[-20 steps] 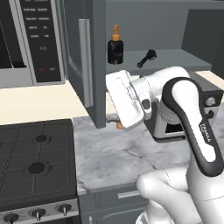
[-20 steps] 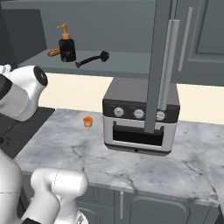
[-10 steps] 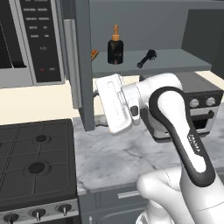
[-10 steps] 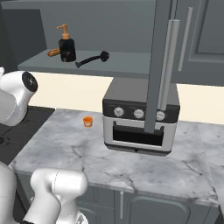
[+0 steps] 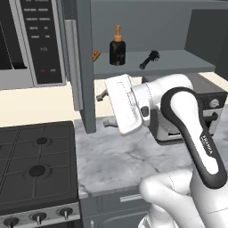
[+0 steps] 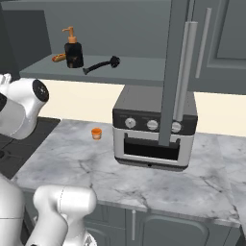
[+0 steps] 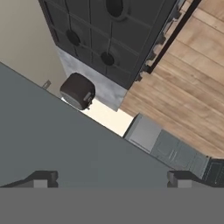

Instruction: Pick the soap dispenser and dish brush from the cabinet and place them on the counter.

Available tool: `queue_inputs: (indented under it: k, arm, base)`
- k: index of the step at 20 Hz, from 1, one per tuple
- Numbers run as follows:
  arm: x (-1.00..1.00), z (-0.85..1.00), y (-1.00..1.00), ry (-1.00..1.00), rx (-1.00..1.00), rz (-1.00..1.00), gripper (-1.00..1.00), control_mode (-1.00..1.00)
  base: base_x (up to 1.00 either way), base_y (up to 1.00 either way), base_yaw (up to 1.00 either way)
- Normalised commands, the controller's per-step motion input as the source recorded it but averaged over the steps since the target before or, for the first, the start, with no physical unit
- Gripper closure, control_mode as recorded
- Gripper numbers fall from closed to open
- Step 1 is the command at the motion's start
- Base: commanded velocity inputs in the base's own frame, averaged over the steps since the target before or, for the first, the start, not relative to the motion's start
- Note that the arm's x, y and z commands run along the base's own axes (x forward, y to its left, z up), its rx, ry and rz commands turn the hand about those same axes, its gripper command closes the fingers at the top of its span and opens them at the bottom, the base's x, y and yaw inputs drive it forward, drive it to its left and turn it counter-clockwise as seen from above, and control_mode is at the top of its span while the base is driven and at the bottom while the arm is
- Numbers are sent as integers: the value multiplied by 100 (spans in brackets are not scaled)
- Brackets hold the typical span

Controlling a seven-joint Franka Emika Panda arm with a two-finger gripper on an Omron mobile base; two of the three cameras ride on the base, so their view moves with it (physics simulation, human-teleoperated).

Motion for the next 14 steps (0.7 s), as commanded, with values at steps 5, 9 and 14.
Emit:
queue_inputs:
  k: [5,9,14]
  arm:
    - [2,4,-31,1,2,0,-100,-100]
    - [7,-1,-24,0,0,1,-100,-100]
    - [1,-3,-25,-10,-8,8,-100,-100]
  base:
    - [0,0,0]
    - [0,0,0]
    - [0,0,0]
